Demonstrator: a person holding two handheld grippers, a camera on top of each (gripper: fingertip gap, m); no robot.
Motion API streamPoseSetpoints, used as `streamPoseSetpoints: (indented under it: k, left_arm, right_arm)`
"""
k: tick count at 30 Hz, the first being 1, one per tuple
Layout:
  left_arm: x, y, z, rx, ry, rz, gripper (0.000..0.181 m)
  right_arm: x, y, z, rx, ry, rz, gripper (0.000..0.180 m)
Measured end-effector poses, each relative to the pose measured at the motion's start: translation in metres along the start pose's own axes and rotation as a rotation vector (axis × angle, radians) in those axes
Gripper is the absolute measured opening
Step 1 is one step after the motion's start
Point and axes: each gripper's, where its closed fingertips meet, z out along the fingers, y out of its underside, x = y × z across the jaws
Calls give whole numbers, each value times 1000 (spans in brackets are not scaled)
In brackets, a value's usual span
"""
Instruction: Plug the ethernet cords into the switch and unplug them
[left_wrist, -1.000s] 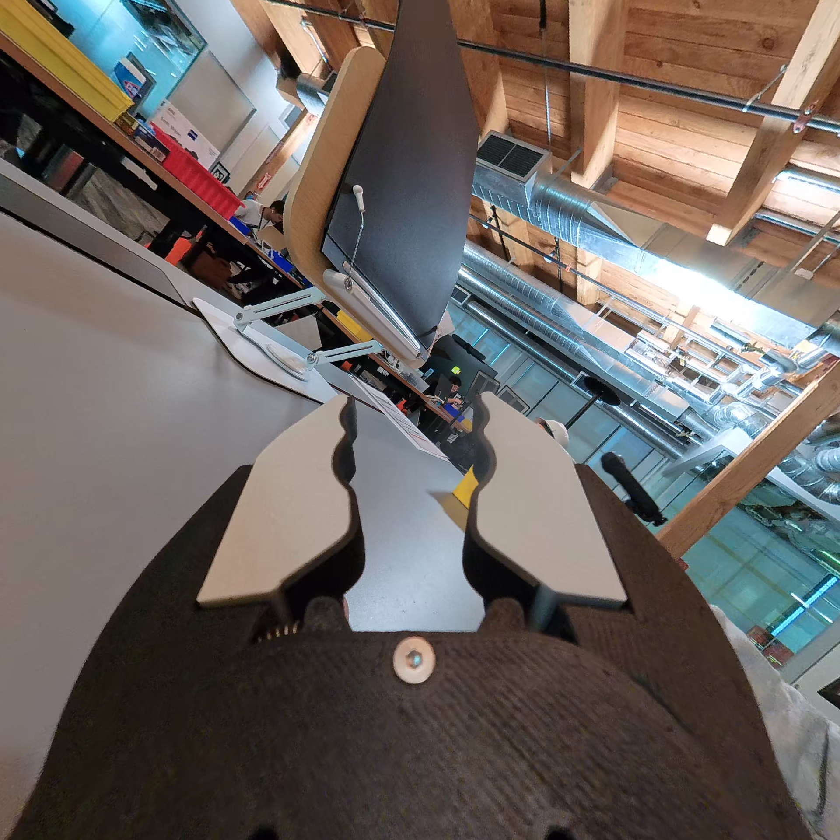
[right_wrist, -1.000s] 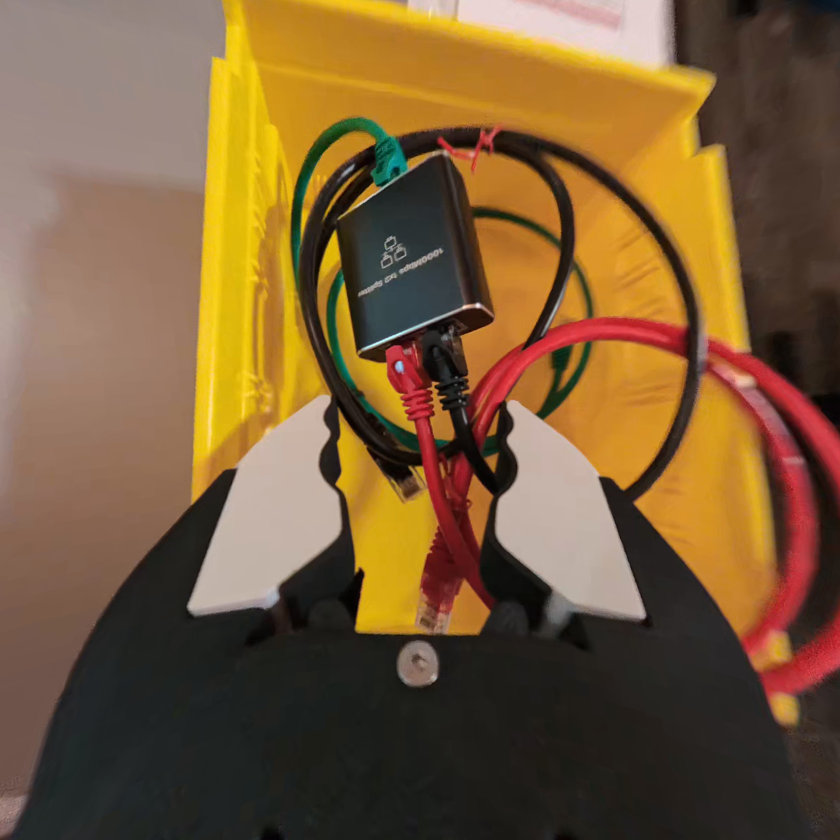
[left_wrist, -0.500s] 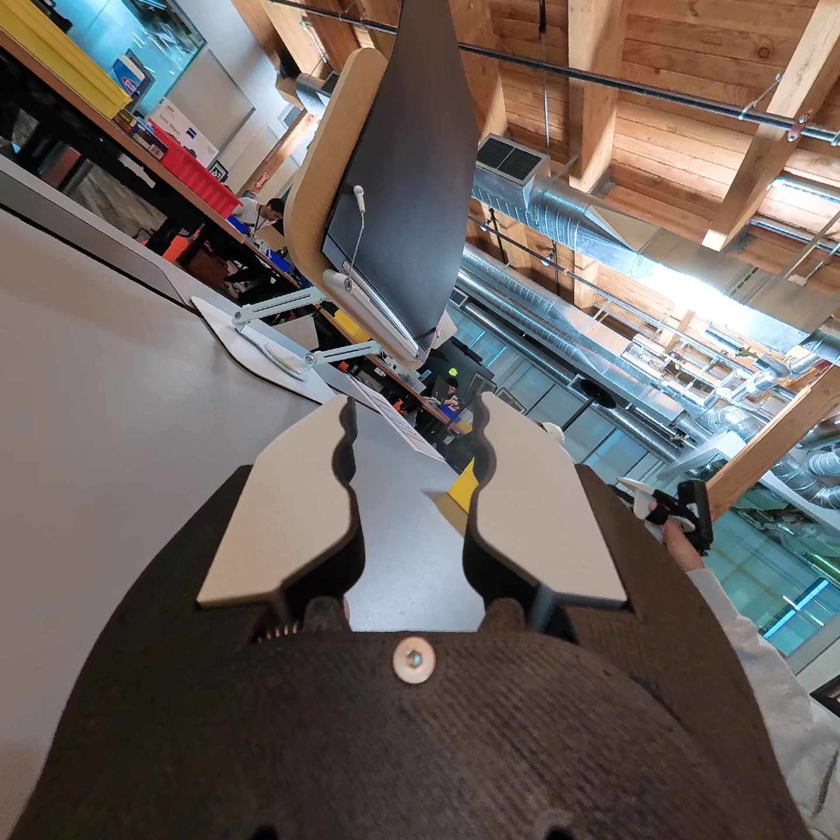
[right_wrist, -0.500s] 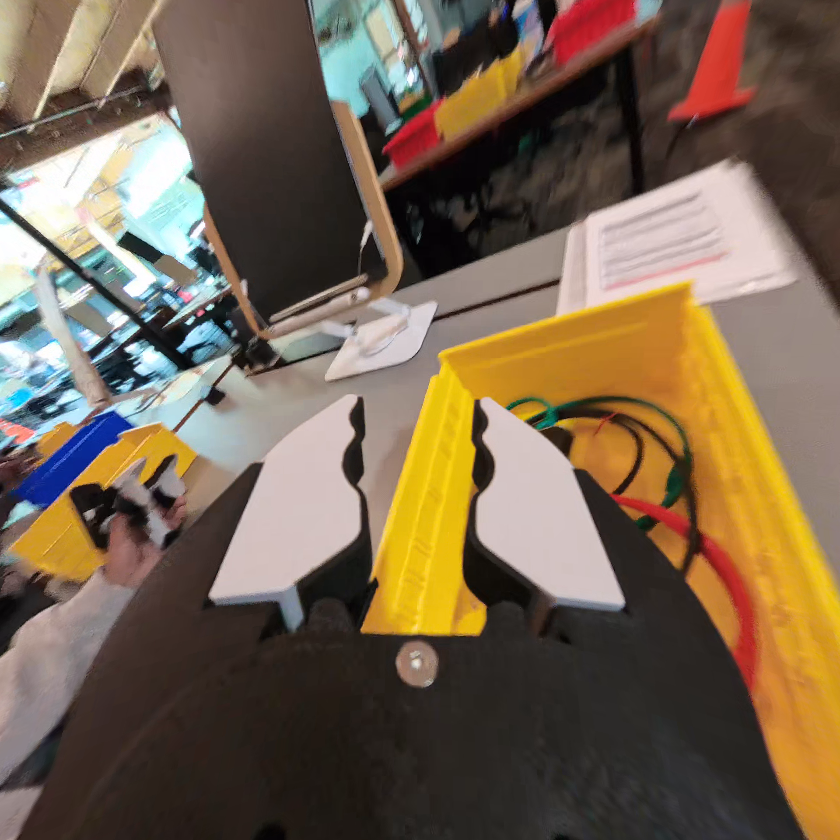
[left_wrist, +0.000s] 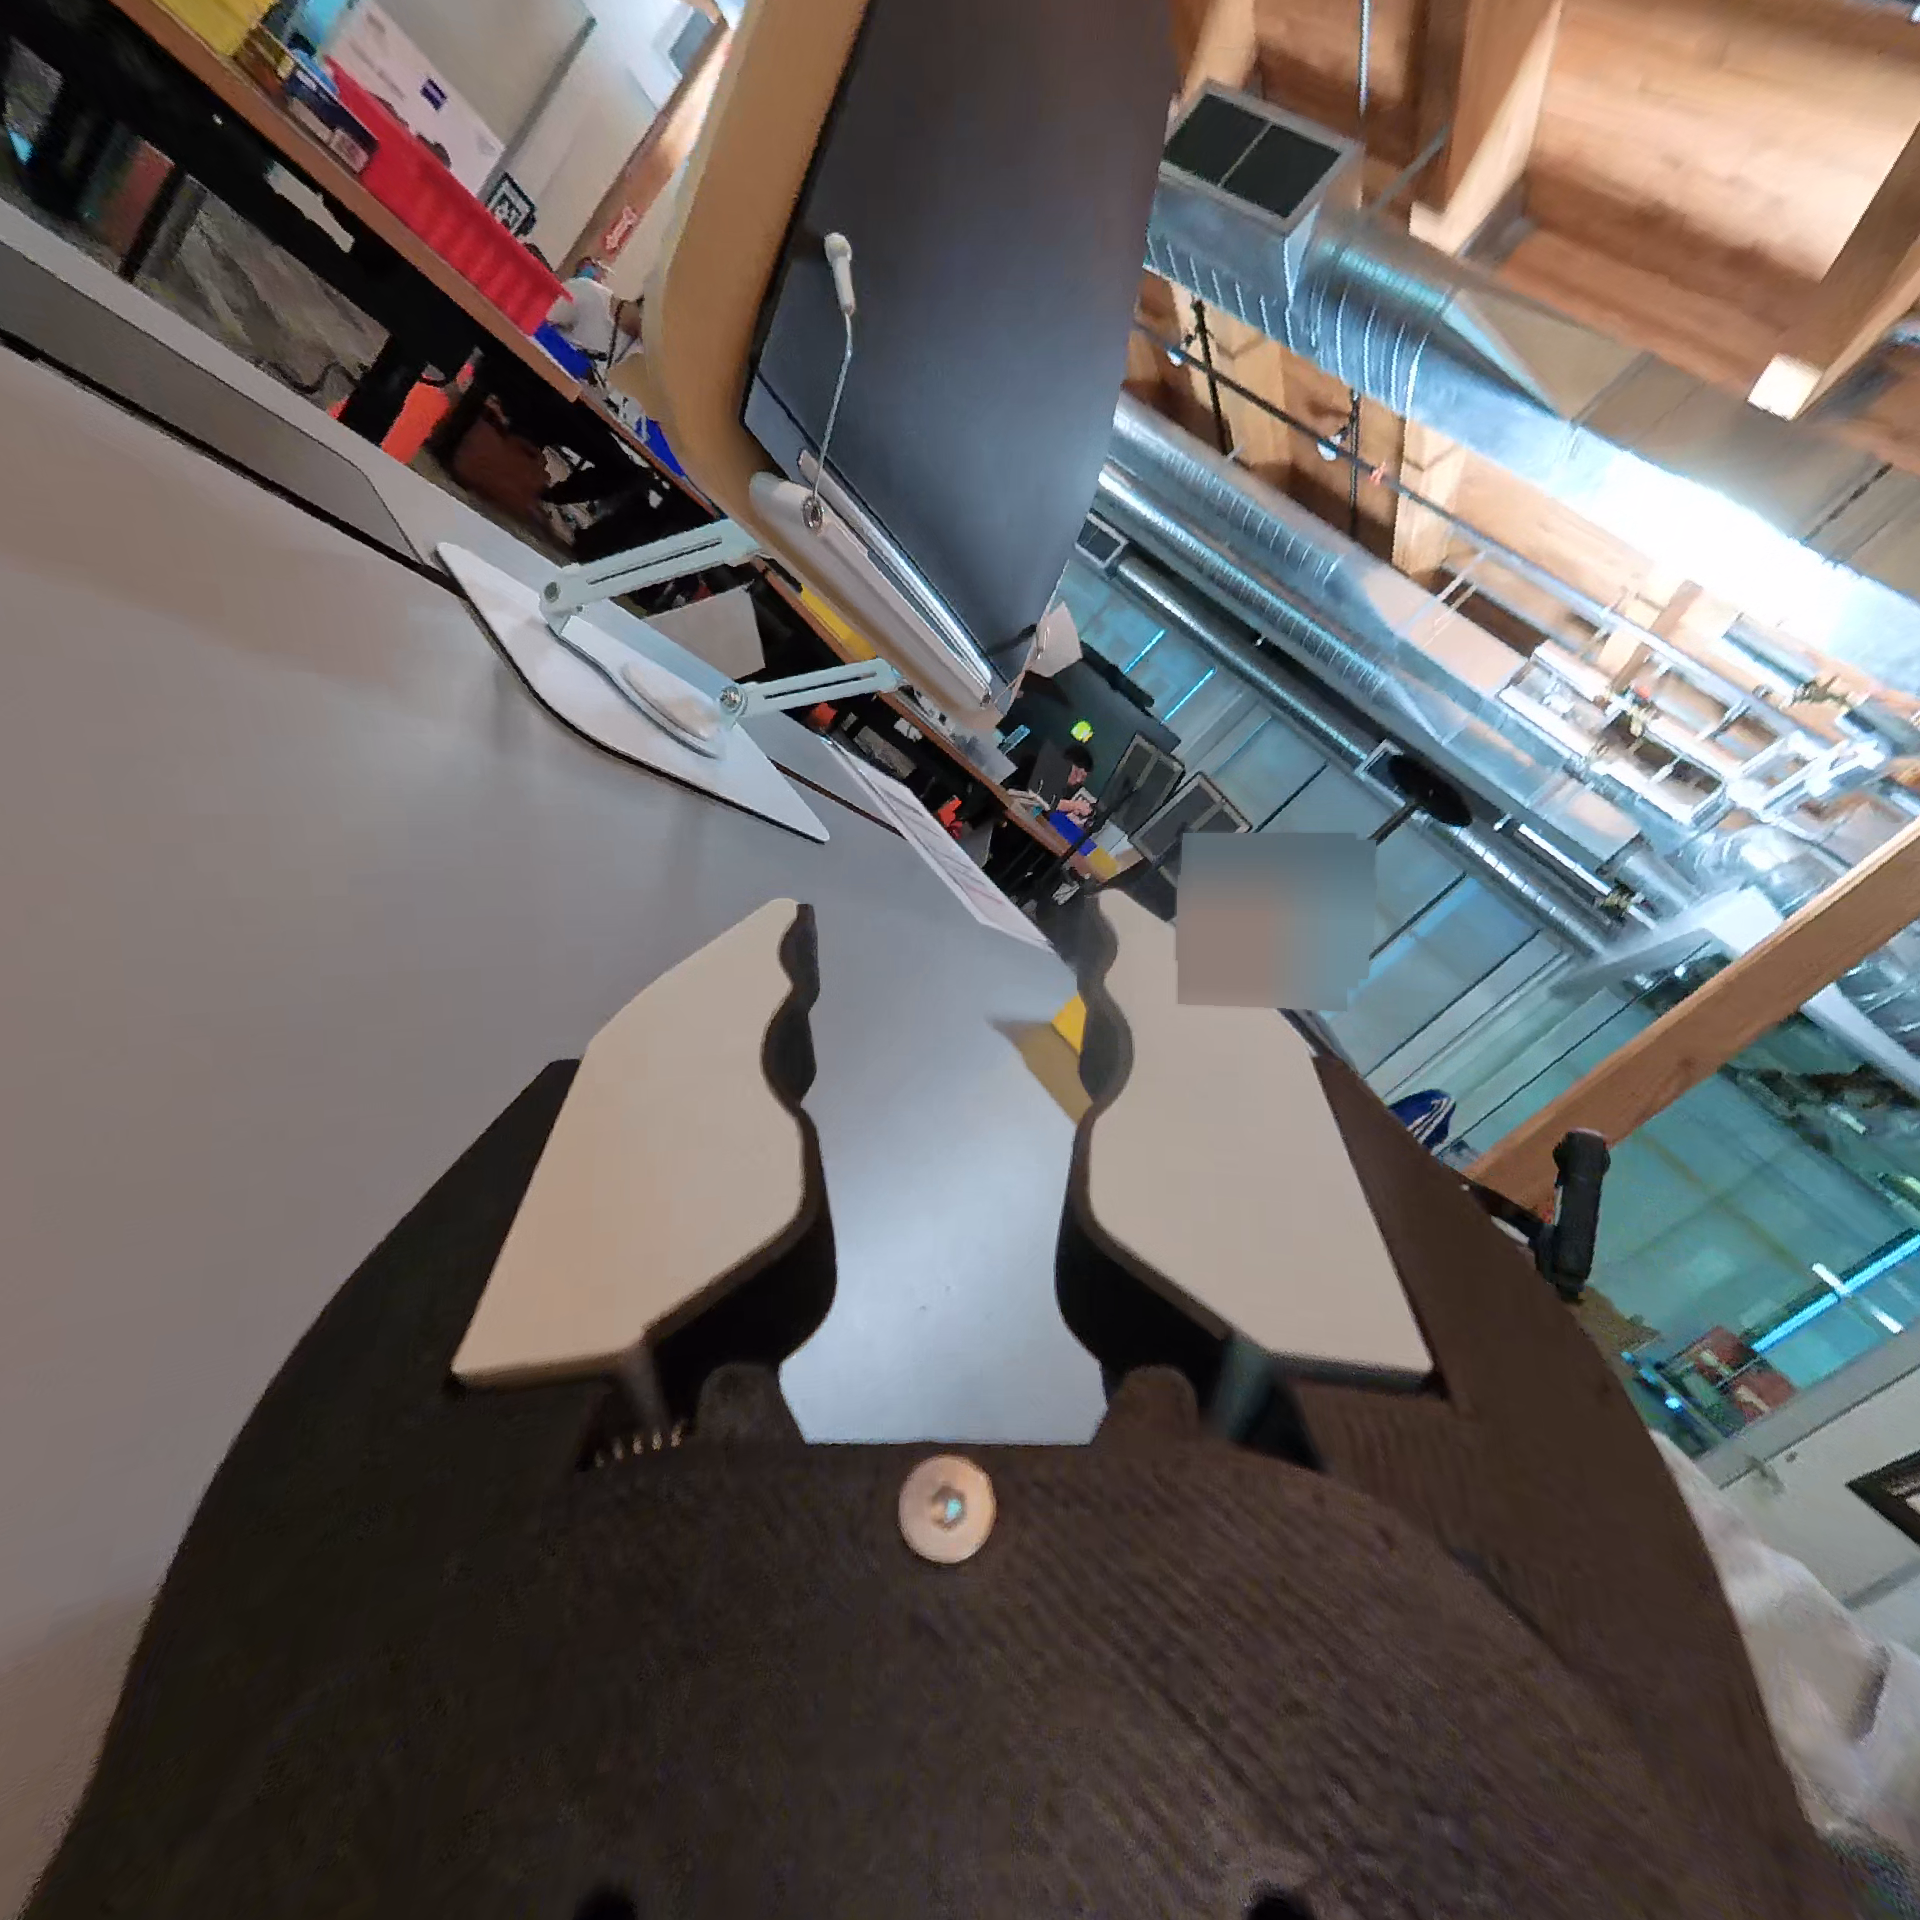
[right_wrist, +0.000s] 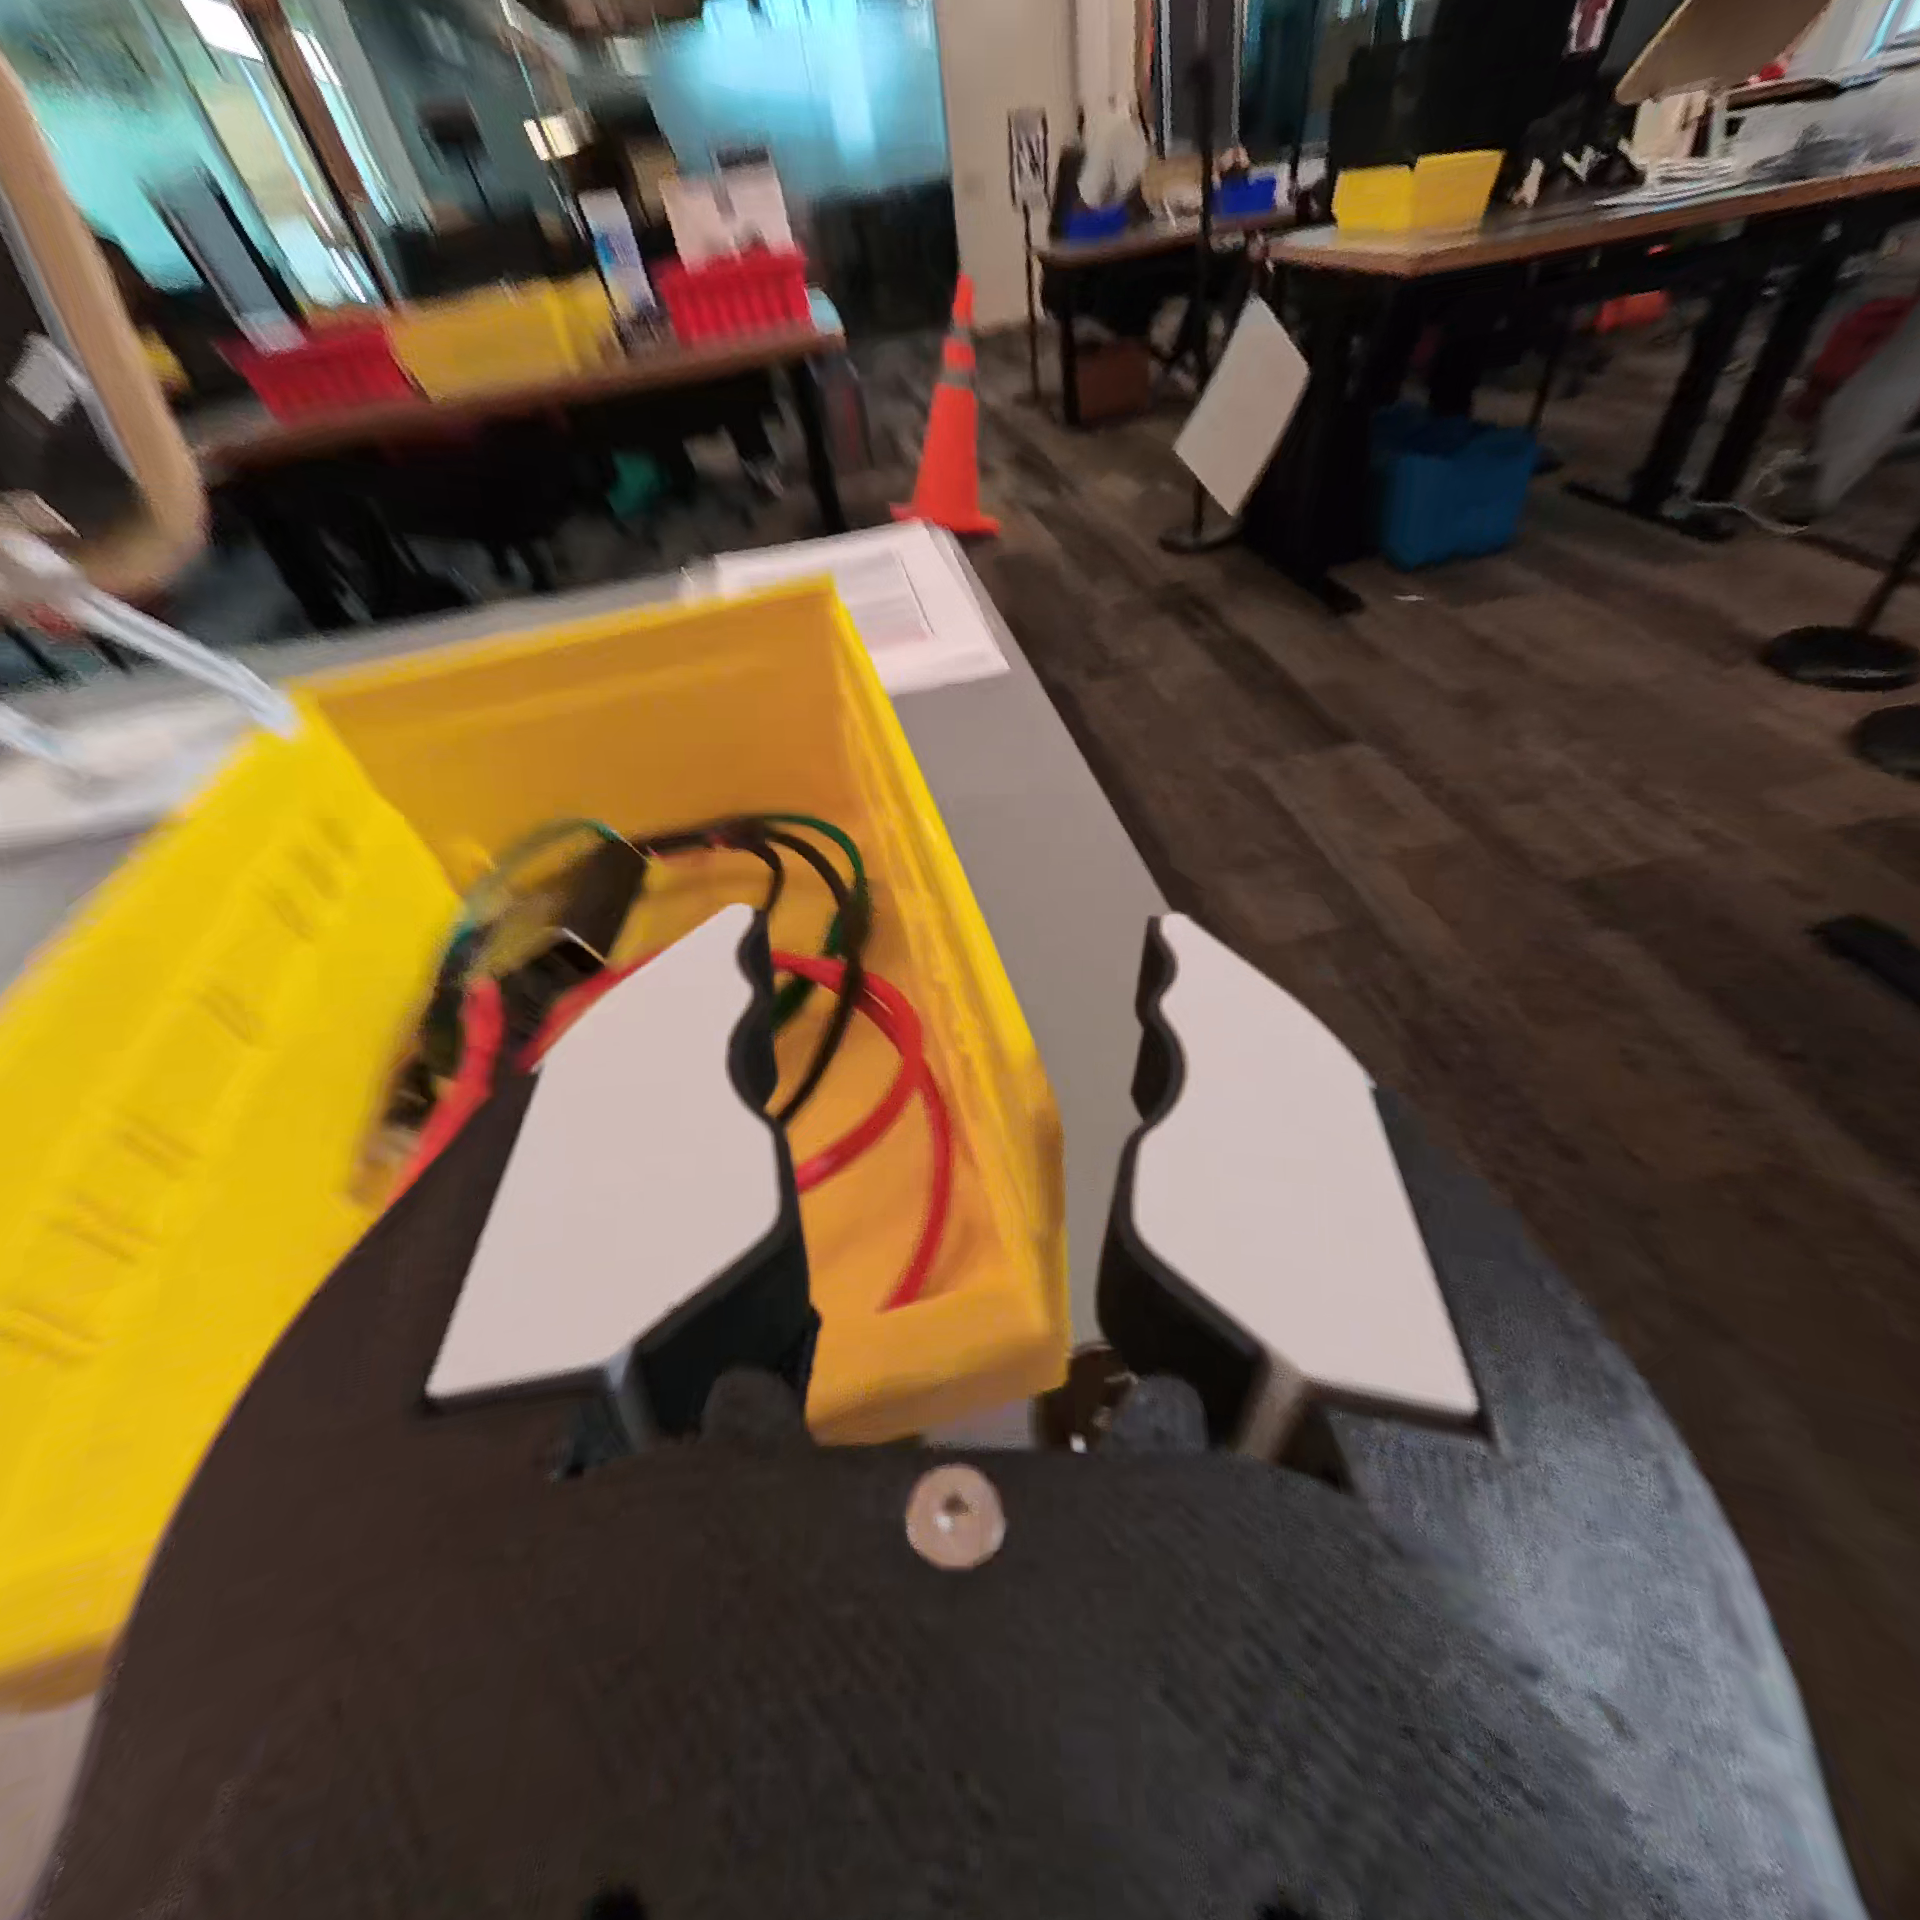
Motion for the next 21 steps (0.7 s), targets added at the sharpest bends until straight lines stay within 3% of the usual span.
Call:
streamPoseSetpoints:
  k: [3, 6, 8, 11, 13, 18, 21]
  left_arm:
    - [5, 2, 1, -8, -8, 54, 49]
    - [10, 6, 3, -30, -7, 102, 49]
    - [15, 3, 3, -19, -19, 169, 62]
    - [30, -28, -10, 192, -161, 553, 88]
    - [40, -33, -12, 236, -242, 776, 104]
    - [57, 2, 8, 92, -153, 926, 123]
    - [62, 12, 11, 42, -116, 952, 127]
  right_arm:
    - [-3, 20, 18, -59, -26, -98, 64]
    - [-3, 26, 25, -58, -69, -64, 47]
    - [0, 27, 27, -61, -75, -35, 34]
    - [-1, 28, 24, -78, -101, 2, 17]
    - [-14, 30, 17, -106, -204, 10, 3]
    - [-25, 28, 6, -90, -193, -219, 4]
    - [-26, 28, 8, -67, -203, -226, 7]
